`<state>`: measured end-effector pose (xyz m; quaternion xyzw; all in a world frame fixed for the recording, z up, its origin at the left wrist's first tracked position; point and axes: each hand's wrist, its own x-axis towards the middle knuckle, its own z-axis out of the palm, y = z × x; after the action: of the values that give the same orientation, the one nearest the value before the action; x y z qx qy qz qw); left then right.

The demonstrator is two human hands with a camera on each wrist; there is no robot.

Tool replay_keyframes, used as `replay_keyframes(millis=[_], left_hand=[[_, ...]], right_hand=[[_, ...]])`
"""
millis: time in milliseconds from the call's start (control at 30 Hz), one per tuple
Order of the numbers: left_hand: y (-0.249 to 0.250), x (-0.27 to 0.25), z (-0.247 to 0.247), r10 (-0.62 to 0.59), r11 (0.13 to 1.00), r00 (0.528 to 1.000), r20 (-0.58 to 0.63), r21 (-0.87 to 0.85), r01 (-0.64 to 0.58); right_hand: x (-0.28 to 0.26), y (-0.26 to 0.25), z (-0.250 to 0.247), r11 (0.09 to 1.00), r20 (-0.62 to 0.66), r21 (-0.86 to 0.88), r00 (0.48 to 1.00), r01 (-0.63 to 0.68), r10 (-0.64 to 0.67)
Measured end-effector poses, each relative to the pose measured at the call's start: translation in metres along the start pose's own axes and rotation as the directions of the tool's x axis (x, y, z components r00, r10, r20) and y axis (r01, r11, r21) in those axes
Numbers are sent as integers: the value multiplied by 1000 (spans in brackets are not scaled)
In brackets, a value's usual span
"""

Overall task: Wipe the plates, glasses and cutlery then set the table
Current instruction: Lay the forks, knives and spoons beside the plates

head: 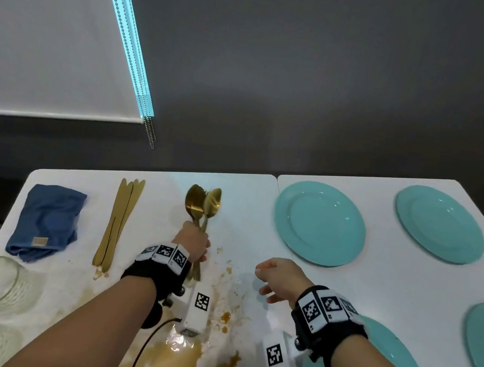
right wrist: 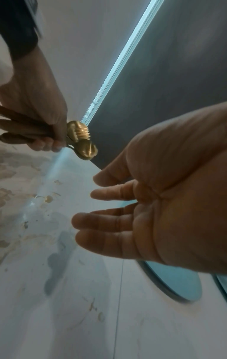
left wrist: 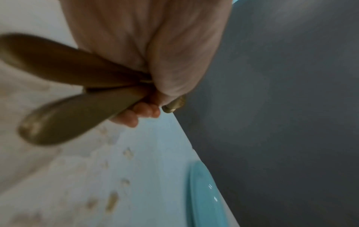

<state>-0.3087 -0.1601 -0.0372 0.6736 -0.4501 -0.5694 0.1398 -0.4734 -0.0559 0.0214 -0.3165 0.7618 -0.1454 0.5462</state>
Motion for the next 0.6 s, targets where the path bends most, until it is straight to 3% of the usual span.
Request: replay_keyframes(millis=[267, 600], left_hand=[[6, -70, 57, 170, 985, 941, 293, -48, -163], [20, -121, 105, 272, 943, 845, 460, 50, -330]], right_hand=[[-23, 1, -20, 995, -97, -4, 990, 102, -102], [-50, 34, -54, 995, -211, 11, 973, 99, -95]])
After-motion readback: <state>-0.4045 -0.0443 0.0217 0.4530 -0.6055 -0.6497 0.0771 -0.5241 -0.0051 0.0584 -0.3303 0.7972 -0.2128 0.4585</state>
